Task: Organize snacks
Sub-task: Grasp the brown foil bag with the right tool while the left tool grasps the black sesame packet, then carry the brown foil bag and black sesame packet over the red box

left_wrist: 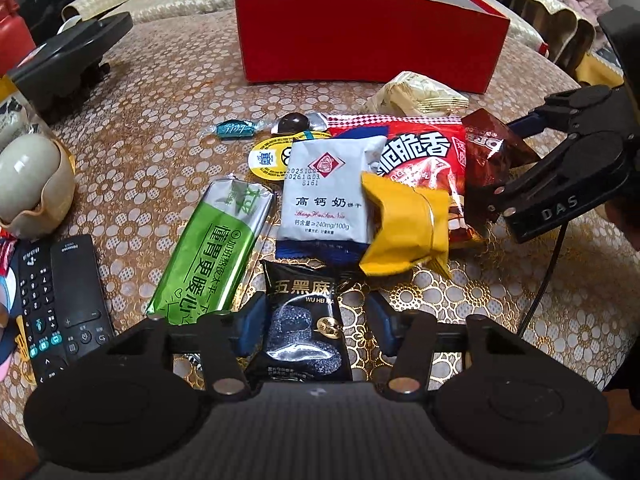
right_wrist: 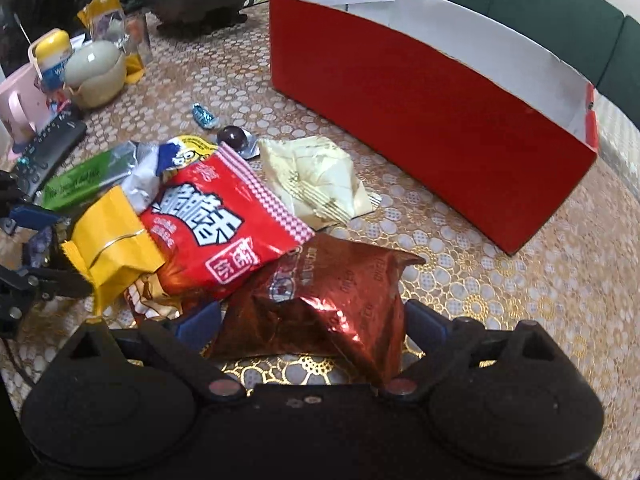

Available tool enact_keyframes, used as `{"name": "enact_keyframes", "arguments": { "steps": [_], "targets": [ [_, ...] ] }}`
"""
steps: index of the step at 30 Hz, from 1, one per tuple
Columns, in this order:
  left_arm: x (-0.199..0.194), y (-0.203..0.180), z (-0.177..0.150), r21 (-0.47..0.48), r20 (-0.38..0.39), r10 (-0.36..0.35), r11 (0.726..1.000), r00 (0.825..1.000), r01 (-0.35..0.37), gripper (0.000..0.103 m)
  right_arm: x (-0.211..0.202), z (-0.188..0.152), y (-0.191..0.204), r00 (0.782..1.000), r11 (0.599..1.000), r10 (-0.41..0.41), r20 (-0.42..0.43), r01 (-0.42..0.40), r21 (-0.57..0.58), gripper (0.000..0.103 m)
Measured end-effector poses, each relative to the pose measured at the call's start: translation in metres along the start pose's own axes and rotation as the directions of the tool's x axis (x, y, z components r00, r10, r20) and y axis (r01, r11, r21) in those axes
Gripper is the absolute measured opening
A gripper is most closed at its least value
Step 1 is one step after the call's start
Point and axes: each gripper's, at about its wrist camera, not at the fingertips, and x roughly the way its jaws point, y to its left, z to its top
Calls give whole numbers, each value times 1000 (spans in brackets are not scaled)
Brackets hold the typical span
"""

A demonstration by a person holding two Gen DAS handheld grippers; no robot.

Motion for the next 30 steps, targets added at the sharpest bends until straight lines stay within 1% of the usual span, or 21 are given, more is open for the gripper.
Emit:
{"name": "enact_keyframes", "arguments": {
  "steps": [2,4,6,7,10,12,15,24,30],
  "targets": [
    [-1,0,0,-8,5,6,1000,1000,-6,46,1,-1,-1,1000,1000,1,7,-1,9,95],
    [-1,-1,2,-17,7,9,1000,1000,-9,38,1,-2,-2,1000,1000,16,11,-16,21,91],
    [-1,-2,2,-25,6,14,1000,1000,-14,37,0,-3,-4,1000,999,24,20,-25,33,85],
    [-1,-2,3,-32,6,15,999,1000,-15,36,-1,-3,-4,1000,999,21,22,-22,37,84],
    [-2,-3,2,-52,5,22,998,1000,-21,35,-3,-4,-6,999,998,18,36,-20,53,76],
    [-3,-4,1,-65,2,21,998,1000,-21,34,-7,-5,-10,999,997,27,47,-31,77,69],
    [-4,-7,0,-75,-3,25,997,1000,-26,34,-13,-9,-15,998,993,24,54,-30,114,65],
    [-25,-13,-1,-126,24,40,991,999,-37,34,-39,-25,-25,997,981,10,77,-24,191,63],
    [-44,-14,2,-154,57,50,987,997,-41,34,-67,-30,-30,991,974,11,131,-41,225,63]
  ]
}}
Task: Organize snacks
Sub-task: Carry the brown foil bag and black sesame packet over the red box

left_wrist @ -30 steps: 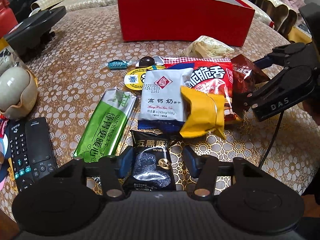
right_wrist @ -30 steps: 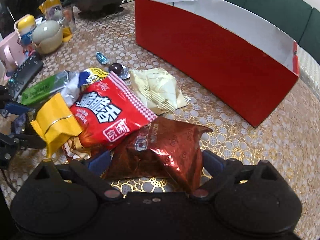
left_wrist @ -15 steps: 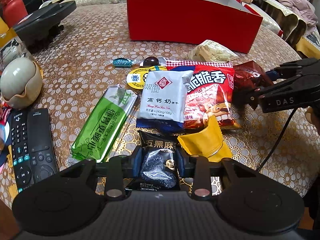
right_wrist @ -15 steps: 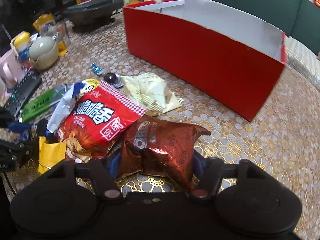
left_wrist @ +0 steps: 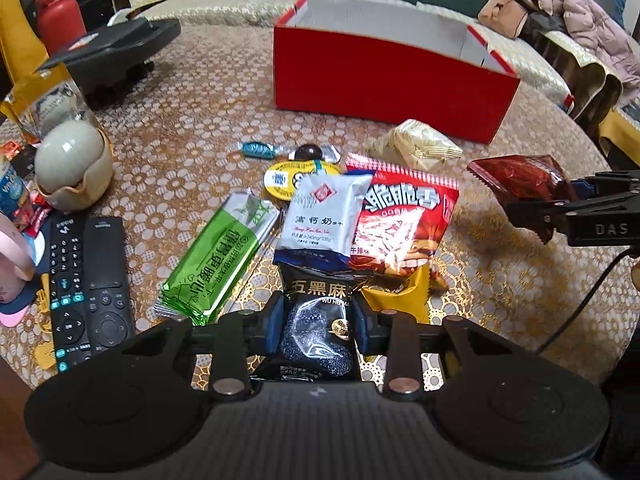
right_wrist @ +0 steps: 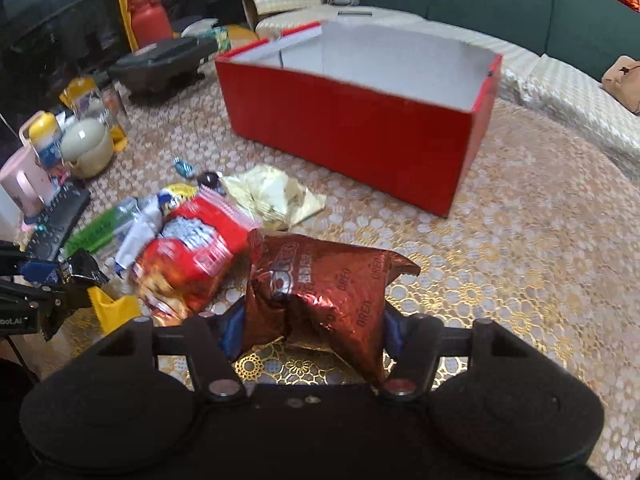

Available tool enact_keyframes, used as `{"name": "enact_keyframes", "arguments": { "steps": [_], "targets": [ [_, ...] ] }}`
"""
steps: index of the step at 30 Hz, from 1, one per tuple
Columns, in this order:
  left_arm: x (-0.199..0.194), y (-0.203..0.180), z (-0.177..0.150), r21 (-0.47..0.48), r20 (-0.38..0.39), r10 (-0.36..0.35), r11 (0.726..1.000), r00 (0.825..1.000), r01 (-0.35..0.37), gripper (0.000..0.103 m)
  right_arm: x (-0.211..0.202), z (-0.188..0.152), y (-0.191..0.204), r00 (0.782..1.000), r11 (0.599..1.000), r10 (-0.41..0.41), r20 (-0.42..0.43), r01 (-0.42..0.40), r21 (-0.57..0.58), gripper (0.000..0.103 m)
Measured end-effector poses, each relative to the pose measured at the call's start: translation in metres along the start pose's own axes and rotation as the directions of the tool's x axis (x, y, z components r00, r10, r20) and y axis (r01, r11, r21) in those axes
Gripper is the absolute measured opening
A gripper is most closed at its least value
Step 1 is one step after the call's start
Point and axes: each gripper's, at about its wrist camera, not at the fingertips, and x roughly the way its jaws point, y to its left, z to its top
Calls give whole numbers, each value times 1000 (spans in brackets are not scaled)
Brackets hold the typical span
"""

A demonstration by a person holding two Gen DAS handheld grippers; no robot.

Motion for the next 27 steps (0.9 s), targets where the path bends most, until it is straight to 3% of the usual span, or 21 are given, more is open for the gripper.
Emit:
{"name": "enact_keyframes", "arguments": {
  "steps": [12,27],
  "targets": [
    [-42,-16,23,6,105,10,1000,994,-11,34,-56,14,3,993,1000,21,113,-22,10,63],
    [-50,-45,119,66,232,36,996,972,-53,34,-76,74,-5,977,995,-24,211,44,-89,63]
  ]
}}
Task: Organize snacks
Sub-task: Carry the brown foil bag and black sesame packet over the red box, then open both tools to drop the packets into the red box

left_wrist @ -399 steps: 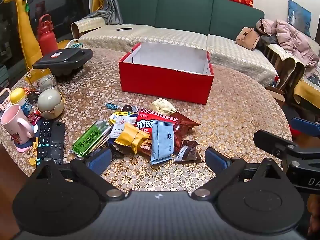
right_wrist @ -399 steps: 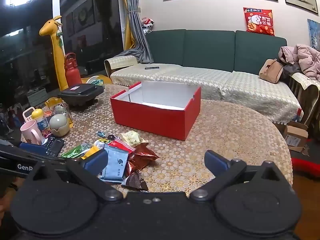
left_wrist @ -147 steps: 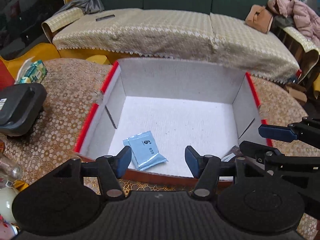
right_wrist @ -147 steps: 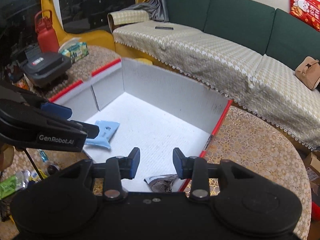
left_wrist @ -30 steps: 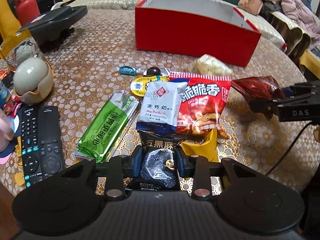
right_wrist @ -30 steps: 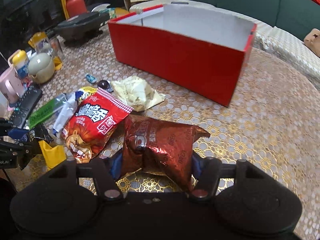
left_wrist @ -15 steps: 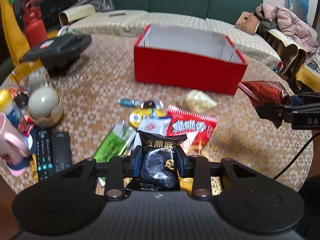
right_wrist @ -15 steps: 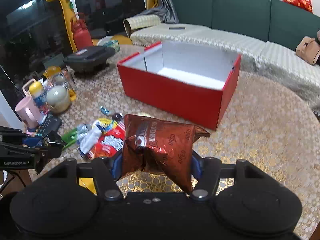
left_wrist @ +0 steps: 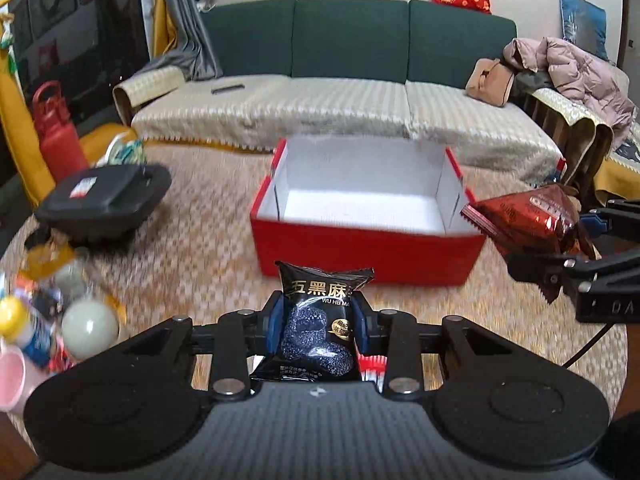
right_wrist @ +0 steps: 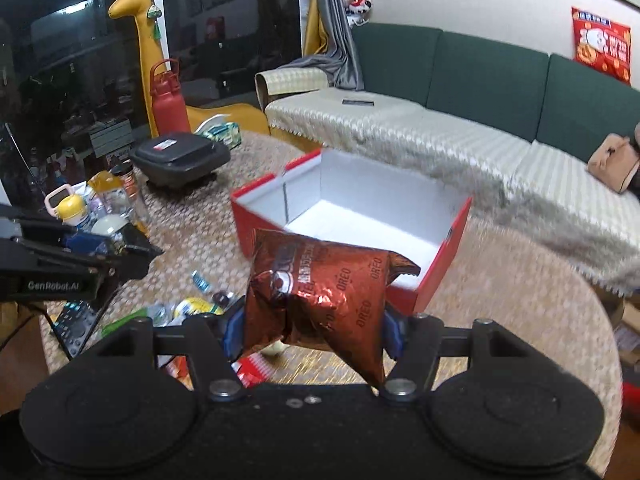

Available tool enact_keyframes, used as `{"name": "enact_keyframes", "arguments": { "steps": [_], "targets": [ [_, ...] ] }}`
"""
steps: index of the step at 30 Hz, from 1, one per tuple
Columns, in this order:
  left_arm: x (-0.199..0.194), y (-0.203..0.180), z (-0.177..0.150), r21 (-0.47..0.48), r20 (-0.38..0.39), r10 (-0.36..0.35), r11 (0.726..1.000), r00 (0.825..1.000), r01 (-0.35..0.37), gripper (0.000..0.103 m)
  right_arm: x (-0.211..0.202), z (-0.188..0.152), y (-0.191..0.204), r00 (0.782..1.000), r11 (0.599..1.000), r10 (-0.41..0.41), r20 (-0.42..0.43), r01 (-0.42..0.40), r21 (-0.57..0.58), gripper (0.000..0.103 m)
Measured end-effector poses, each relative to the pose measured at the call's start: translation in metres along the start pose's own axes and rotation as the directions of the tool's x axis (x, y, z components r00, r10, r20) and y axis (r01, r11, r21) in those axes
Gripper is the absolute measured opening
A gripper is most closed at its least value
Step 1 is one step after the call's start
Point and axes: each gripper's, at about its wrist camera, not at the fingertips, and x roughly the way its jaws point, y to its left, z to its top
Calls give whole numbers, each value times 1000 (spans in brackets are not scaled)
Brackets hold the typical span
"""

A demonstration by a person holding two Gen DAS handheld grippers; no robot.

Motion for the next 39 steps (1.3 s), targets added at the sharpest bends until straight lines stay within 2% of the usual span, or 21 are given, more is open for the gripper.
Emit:
{"name": "enact_keyframes", "arguments": {
  "steps": [9,16,26,39],
  "targets": [
    [47,-14,57,40,8,6,999,1000,-6,34,38,31,-24,999,999,-44,-9,44,-30,63],
    [98,-15,83,39,-49,7,999,999,-5,34,80,46,-43,996,997,-73,-51,72,-35,63],
    [163,-23,93,63,-119,42,997,992,-34,34,142,51,-63,987,997,-83,-141,82,-9,63],
    [211,-30,85,102,-215,55,994,975,-33,34,180,38,-59,969,995,-92,-227,81,-58,64]
  ]
}}
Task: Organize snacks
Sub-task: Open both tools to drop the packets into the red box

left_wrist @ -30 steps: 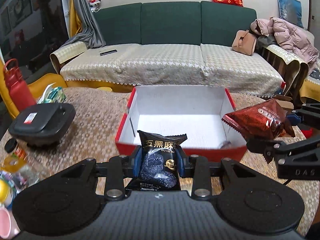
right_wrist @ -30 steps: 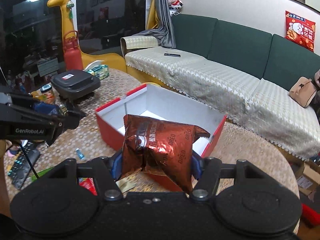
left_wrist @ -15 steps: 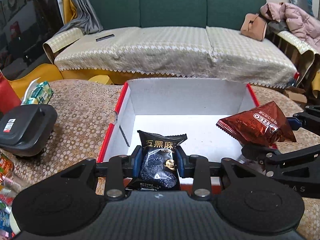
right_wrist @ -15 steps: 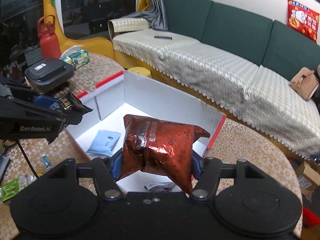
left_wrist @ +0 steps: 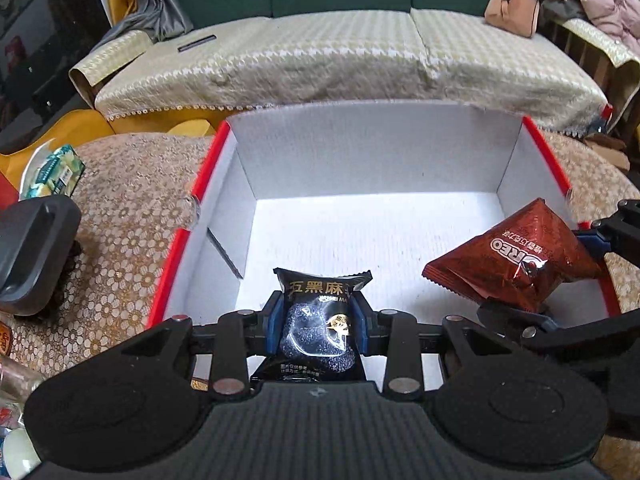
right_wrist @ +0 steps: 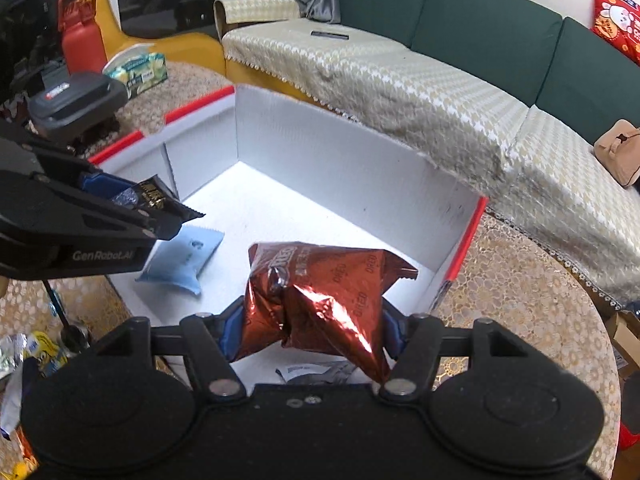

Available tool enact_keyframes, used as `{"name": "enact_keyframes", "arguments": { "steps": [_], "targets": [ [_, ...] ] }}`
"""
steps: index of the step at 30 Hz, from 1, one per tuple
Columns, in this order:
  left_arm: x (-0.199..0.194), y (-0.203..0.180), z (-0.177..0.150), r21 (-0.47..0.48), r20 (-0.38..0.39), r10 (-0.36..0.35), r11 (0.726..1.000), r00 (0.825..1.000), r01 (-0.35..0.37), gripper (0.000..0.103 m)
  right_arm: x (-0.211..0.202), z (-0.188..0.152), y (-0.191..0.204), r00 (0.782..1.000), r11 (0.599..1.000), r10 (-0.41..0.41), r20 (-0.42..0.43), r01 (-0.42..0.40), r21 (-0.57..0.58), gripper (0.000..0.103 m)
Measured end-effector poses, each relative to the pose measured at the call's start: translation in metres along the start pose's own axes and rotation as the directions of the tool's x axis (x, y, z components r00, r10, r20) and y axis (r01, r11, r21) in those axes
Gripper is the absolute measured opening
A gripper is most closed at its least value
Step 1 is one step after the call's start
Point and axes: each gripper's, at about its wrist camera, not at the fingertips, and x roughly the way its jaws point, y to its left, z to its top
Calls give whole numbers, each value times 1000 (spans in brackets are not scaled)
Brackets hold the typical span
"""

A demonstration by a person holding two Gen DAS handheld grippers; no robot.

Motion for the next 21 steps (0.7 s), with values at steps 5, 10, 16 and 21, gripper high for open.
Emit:
{"name": "enact_keyframes", "arguments": {
  "steps": [5,10,16,21],
  "targets": [
    [7,-2,-4,6,-22,0,1000,1000,0,35,2,-2,6,1000,1000,-6,2,6,-20,67],
    [3,-1,-5,-6,-20,-3,1000,1000,2,39,-1,-1,6,1000,999,-16,14,16,-28,80],
    [-16,5,-7,-42,14,-21,999,1000,22,59,-12,-2,4,1000,1000,-12,27,12,-23,88],
    [-38,9,-9,-56,54,-24,998,998,27,65,-30,-4,7,999,1000,-8,54,9,-25,101]
  ]
}}
